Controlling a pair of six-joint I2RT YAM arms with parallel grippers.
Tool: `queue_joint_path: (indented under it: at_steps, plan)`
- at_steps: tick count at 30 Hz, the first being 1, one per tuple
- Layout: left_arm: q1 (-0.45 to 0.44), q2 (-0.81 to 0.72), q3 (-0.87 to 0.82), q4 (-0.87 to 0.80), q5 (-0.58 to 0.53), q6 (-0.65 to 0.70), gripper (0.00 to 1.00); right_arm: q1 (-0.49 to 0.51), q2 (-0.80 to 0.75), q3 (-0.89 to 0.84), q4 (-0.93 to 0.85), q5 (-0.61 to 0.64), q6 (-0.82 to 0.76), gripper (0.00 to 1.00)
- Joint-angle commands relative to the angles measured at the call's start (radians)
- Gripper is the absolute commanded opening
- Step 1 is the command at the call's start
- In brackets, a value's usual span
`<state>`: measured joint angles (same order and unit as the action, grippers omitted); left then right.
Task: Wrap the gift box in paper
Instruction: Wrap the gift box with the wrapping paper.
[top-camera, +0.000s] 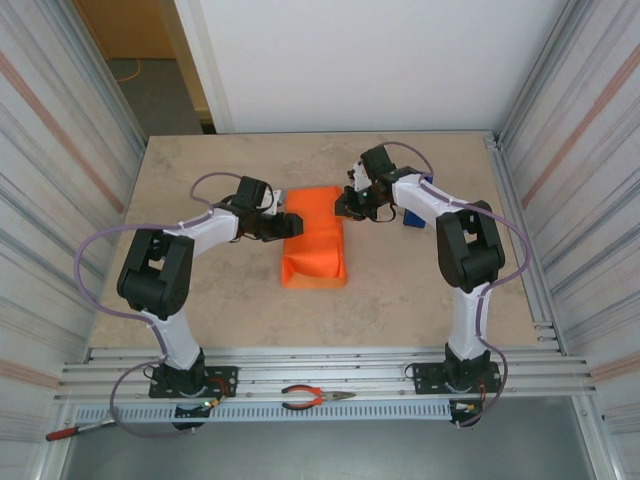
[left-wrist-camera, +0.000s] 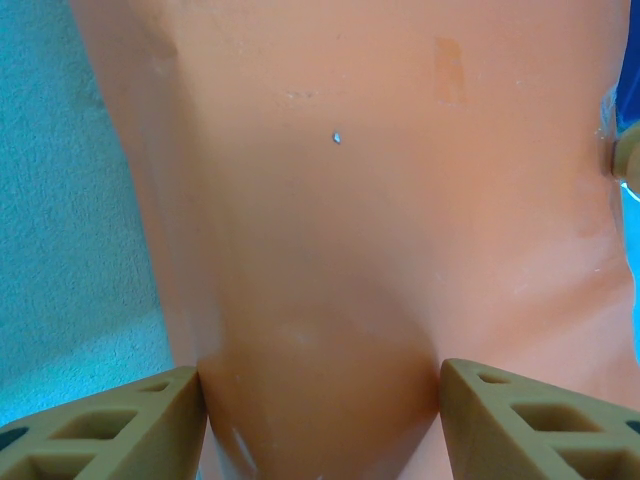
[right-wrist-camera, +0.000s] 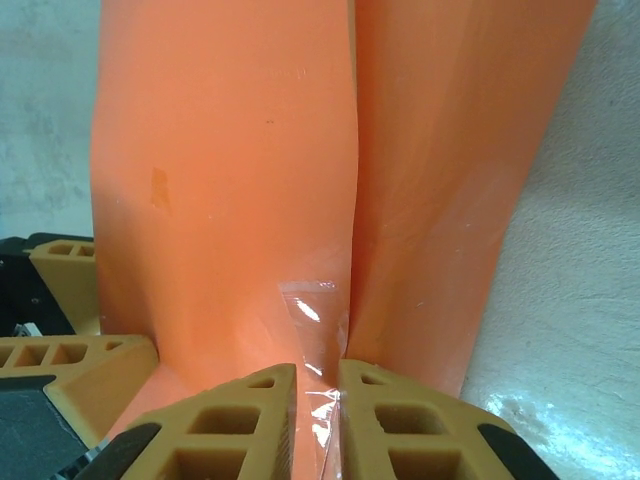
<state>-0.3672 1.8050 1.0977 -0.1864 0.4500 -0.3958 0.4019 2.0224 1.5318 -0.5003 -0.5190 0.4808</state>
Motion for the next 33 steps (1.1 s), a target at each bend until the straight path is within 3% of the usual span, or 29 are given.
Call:
queue_joint_path:
  at_steps: [1, 33]
  plan:
    - [-0.032, 0.052, -0.035, -0.107, -0.079, 0.038, 0.62, 0.005, -0.026, -0.01, -0.055, 0.05, -0.011, 0.2]
    - [-0.038, 0.056, -0.036, -0.11, -0.084, 0.037, 0.62, 0.002, -0.052, -0.058, -0.019, 0.071, 0.018, 0.34]
